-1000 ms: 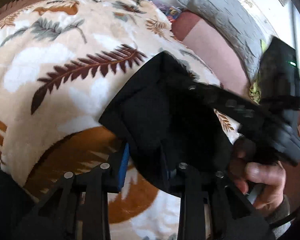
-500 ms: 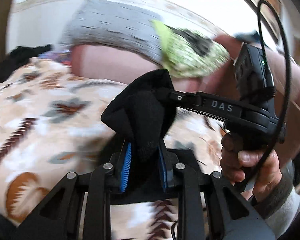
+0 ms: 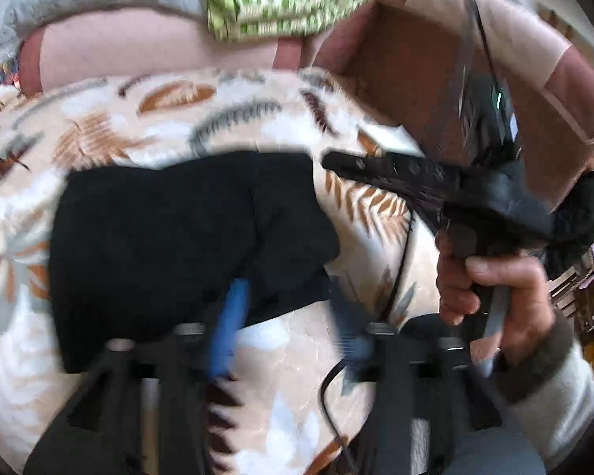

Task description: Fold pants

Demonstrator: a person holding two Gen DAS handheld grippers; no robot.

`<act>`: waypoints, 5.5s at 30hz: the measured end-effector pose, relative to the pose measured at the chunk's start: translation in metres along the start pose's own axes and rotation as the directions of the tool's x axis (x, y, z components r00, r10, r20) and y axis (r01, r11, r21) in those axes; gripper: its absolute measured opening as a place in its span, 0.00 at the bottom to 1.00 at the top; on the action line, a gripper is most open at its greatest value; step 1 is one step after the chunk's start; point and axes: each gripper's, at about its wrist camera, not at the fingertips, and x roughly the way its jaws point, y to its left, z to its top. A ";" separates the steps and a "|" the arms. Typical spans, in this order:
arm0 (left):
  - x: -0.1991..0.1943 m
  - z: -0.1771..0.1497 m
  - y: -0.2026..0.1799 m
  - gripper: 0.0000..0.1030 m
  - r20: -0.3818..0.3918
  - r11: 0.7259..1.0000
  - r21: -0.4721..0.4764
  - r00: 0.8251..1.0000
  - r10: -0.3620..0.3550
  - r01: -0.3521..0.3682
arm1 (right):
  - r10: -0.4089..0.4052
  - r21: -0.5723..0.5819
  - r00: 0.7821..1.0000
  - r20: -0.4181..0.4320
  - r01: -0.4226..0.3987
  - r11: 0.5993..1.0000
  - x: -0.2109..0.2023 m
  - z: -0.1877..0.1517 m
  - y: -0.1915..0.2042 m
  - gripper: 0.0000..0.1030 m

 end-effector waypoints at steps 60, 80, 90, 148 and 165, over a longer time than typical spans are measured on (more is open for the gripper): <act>0.033 -0.004 0.094 0.74 -0.048 0.907 -0.170 0.923 0.382 -0.385 | -0.109 -0.230 0.983 -0.150 0.073 0.971 0.026 -0.060 0.068 0.16; 0.038 -0.008 0.080 0.77 -0.069 0.907 -0.142 0.918 0.390 -0.396 | -0.122 -0.242 0.980 -0.157 0.082 0.967 0.016 -0.063 0.065 0.34; 0.031 0.004 0.084 0.80 -0.044 0.904 -0.148 0.916 0.399 -0.401 | -0.147 -0.162 0.985 -0.091 0.131 0.978 0.007 -0.040 0.047 0.40; 0.034 0.004 0.118 0.80 -0.099 0.925 -0.254 0.959 0.266 -0.283 | -0.078 0.002 0.984 -0.160 0.079 0.997 0.038 -0.049 0.026 0.62; 0.048 0.000 0.134 0.87 -0.092 0.924 -0.336 0.983 0.159 -0.181 | -0.025 0.037 0.983 -0.180 0.032 0.999 0.052 -0.052 0.020 0.73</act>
